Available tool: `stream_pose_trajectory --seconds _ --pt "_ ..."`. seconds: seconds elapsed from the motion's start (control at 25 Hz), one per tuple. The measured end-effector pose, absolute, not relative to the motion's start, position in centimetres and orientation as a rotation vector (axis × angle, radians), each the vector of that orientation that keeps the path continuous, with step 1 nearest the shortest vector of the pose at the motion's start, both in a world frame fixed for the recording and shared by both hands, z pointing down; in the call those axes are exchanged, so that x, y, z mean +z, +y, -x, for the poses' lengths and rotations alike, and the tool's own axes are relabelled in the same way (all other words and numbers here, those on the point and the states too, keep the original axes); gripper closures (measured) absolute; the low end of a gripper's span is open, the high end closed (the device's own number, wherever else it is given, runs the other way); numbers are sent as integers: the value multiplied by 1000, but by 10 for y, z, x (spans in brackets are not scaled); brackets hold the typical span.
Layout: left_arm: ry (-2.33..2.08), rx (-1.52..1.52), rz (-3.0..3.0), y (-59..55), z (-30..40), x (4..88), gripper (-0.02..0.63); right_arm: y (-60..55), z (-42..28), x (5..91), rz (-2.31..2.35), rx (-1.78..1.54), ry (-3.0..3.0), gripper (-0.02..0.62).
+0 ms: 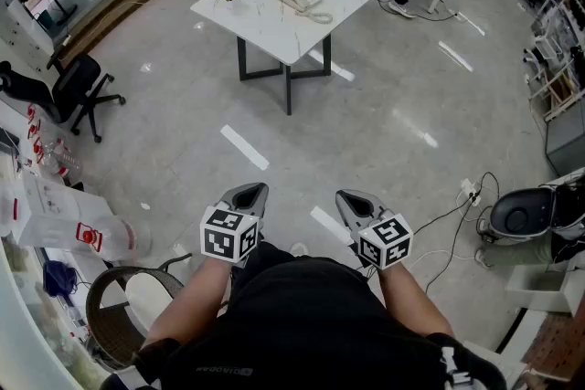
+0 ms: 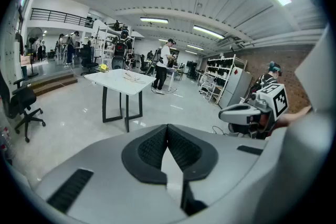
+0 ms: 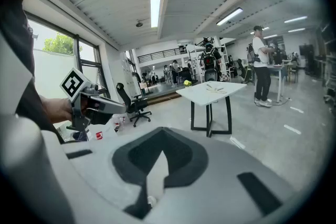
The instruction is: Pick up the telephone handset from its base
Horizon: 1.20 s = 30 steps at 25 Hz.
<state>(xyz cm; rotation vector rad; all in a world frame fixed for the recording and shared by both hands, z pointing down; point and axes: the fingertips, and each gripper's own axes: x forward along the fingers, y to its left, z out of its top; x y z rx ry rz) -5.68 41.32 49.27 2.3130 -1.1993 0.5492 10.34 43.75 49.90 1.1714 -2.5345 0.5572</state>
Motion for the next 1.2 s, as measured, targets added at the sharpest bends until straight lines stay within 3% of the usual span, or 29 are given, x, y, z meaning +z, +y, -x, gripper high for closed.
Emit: stream_pose_trajectory --seconds 1.2 --pt "-1215 581 -2301 409 54 496 604 436 -100 504 -1093 582 -2546 594"
